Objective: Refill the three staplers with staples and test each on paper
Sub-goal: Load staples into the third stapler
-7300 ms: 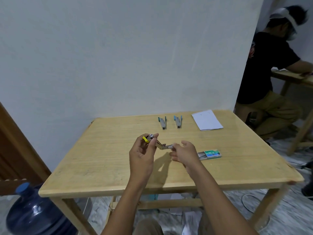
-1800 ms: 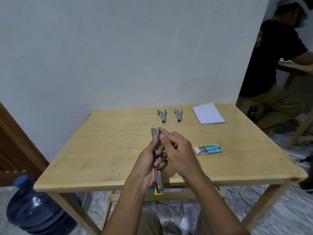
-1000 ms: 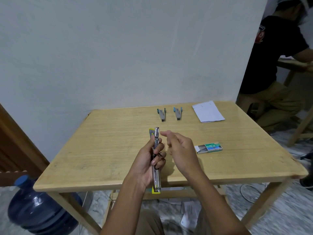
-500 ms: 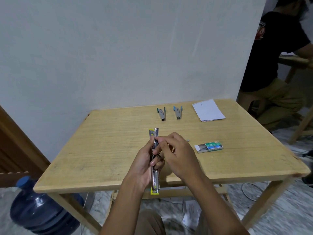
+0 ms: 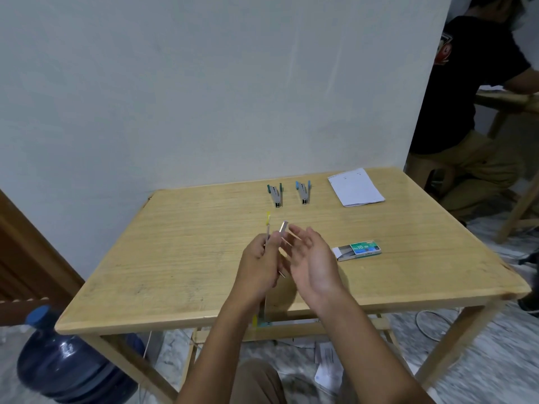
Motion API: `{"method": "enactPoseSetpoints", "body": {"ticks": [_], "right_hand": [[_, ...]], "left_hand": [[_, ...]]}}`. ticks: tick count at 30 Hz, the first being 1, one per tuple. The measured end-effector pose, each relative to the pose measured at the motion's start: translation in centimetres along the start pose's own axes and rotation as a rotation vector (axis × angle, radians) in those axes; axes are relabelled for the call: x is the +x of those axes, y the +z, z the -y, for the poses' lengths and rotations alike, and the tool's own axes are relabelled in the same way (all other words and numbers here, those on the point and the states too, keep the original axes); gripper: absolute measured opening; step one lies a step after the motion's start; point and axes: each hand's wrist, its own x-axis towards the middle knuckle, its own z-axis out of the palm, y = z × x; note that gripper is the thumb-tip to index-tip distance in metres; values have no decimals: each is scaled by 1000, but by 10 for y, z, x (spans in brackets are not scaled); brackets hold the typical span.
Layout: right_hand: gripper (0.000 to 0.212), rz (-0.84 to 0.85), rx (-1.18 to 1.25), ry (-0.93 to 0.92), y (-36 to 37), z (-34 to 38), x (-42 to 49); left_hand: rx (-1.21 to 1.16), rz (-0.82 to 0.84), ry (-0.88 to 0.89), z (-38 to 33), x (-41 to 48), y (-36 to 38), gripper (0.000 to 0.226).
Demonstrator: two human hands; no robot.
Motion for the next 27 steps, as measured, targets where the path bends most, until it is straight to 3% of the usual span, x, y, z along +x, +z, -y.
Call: {"method": "enactPoseSetpoints", "body": {"ticks": [3, 7, 14, 18, 23, 27], "right_hand": [[41, 24, 231, 206, 1, 4, 2], [40, -6, 313, 263, 3, 6, 3], [30, -19, 457, 281, 4, 10, -3], [32, -5, 521, 232, 1, 10, 7], [44, -21, 531, 153, -8, 15, 14], [46, -35, 415, 91, -15, 22, 22]], "left_hand": [[289, -17, 208, 7, -1, 1, 24], [561, -33, 319, 13, -1, 1, 22], [597, -41, 398, 10, -1, 1, 20], [288, -45, 295, 4, -3, 8, 24], [-377, 0, -168, 3, 6, -3, 32], [-730, 119, -366, 11, 10, -6, 31]]}}
